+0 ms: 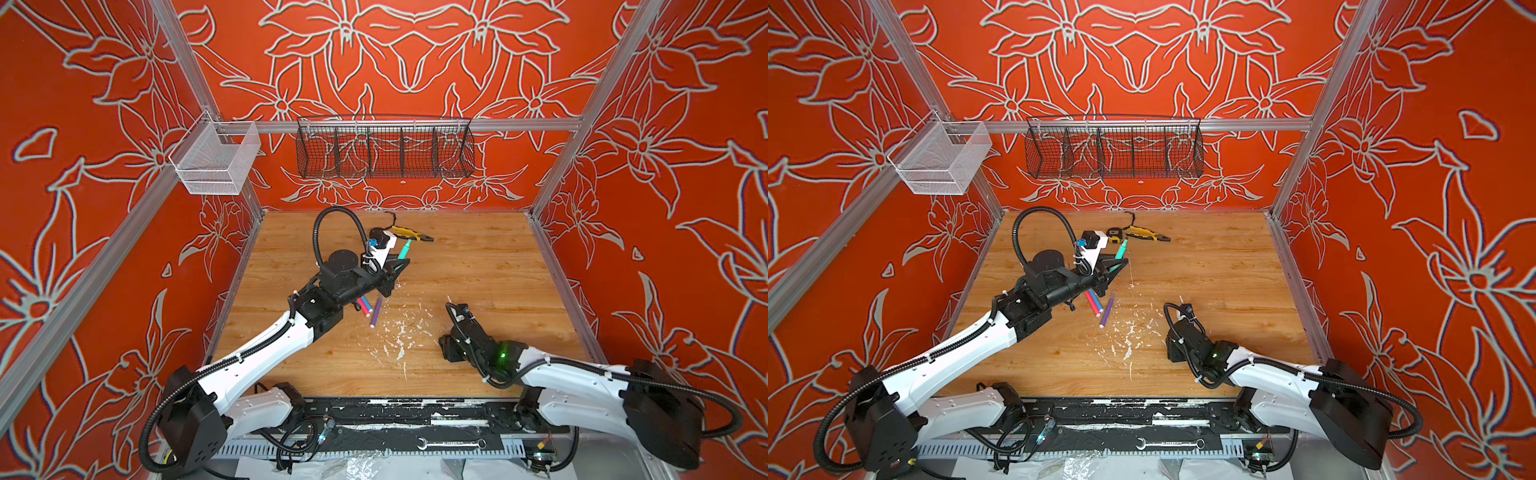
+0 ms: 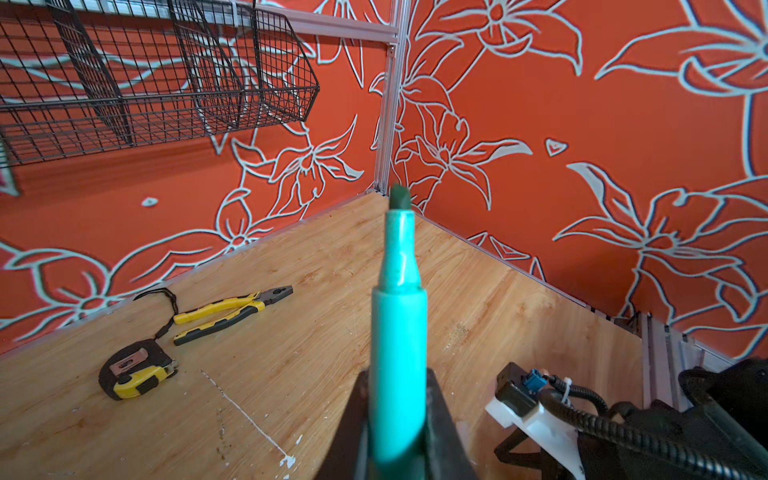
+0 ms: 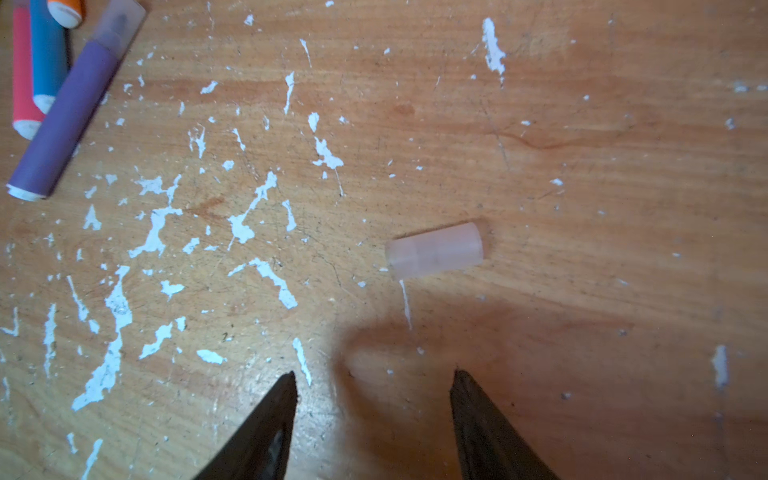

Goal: Insert the pens into the pen caps
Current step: 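Move the right gripper down to a translucent cap on the table, then close the right gripper on the translucent cap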

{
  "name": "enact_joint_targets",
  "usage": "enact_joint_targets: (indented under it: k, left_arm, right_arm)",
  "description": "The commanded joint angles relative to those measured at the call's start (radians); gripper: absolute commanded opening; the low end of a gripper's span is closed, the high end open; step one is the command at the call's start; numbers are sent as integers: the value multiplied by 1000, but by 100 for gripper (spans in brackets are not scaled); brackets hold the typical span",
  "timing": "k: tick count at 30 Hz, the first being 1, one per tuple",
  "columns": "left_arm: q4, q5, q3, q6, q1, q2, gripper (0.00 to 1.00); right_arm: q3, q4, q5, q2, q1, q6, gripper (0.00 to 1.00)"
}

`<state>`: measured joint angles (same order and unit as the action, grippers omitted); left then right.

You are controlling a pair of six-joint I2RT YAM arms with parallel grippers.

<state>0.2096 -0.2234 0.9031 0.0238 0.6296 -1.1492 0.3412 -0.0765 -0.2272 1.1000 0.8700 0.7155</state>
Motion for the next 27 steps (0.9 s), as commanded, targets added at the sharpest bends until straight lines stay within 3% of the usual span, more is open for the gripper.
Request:
enact_joint_targets:
  k: [1,20,27]
  left_arm:
    - [11,5,-2,1,2,28,0]
    - [10,-2,-5,2,2,36,0]
    - [10,0,-5,1,2,37,0]
  right_arm:
    - [12,34,-8,6,-13,32,63]
    - [56,137,4,265,-110,31,63]
    - [120,141,29,395,-123,22,55]
